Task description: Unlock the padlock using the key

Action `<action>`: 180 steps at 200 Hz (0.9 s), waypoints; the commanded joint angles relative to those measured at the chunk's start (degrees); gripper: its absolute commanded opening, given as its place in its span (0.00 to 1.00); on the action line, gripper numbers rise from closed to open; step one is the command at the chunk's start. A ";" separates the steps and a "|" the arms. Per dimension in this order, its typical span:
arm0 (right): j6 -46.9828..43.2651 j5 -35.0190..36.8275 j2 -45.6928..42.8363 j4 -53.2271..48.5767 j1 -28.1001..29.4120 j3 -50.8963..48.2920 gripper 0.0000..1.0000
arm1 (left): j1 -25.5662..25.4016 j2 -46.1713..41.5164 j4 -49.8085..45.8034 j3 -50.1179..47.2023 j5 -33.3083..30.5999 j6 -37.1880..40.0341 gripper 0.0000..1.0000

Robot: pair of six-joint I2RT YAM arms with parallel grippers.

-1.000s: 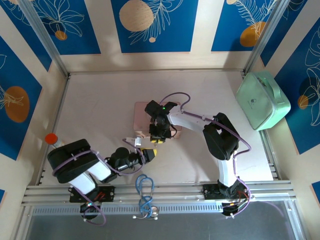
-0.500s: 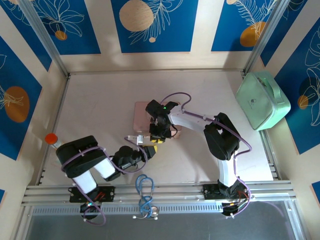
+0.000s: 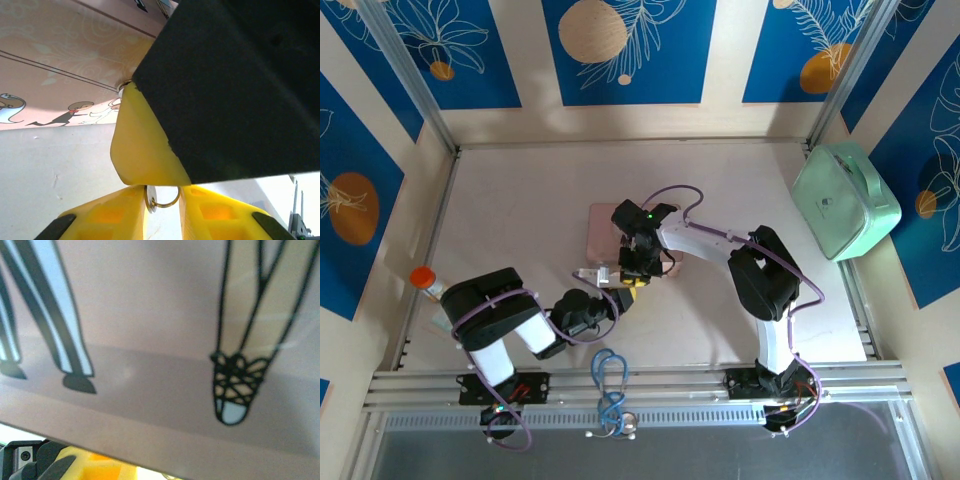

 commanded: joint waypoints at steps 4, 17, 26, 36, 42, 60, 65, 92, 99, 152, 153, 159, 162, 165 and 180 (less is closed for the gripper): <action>3.15 -7.87 1.46 -1.22 0.39 -2.03 0.00 | -0.34 1.10 2.97 1.29 -0.99 0.66 0.21; 3.23 -7.64 1.31 -1.22 0.55 -1.88 0.00 | -0.30 1.04 2.97 1.03 -1.40 0.50 0.23; 3.31 -7.67 1.26 -1.14 0.55 -1.81 0.00 | -0.32 0.94 2.97 0.63 -2.17 0.33 0.24; 3.36 -7.86 1.39 -1.05 0.58 -1.90 0.00 | -0.30 0.85 2.97 0.28 -2.94 0.14 0.25; 3.42 -7.87 1.44 -0.97 0.65 -1.97 0.00 | -0.30 0.95 2.97 0.27 -3.12 0.23 0.24; 3.55 -7.95 1.53 -0.73 0.89 -2.07 0.00 | -0.30 1.60 2.97 0.81 -3.41 -0.02 0.21; 3.67 -8.00 1.52 -0.61 0.98 -2.16 0.00 | -0.30 1.88 2.97 1.08 -3.35 -0.11 0.21; 4.07 -8.02 1.38 -0.27 0.92 -2.46 0.00 | -0.30 2.34 2.97 1.86 -3.43 -1.39 0.22; 4.10 -8.04 1.36 -0.21 0.92 -2.48 0.00 | -0.30 2.26 2.97 1.78 -3.73 -1.56 0.22; 4.39 -8.31 1.46 0.37 1.18 -2.78 0.00 | -0.33 2.14 2.97 2.97 -4.18 -1.74 0.12; 4.43 -8.31 1.45 0.37 1.18 -2.78 0.00 | -0.31 2.15 2.97 2.98 -4.23 -1.81 0.11; 4.39 -8.23 1.45 0.37 1.18 -2.85 0.00 | -0.34 2.33 2.97 3.14 -4.37 -1.93 0.09; 4.48 -8.22 1.37 0.44 1.18 -2.84 0.00 | -0.30 2.40 2.97 3.19 -4.45 -2.09 0.07; 4.48 -8.24 1.37 0.45 1.14 -2.91 0.00 | -0.30 2.47 2.97 3.24 -4.47 -2.14 0.06; 4.51 -8.05 1.25 0.45 1.25 -2.87 0.00 | -0.30 2.34 2.97 3.12 -4.72 -2.23 0.00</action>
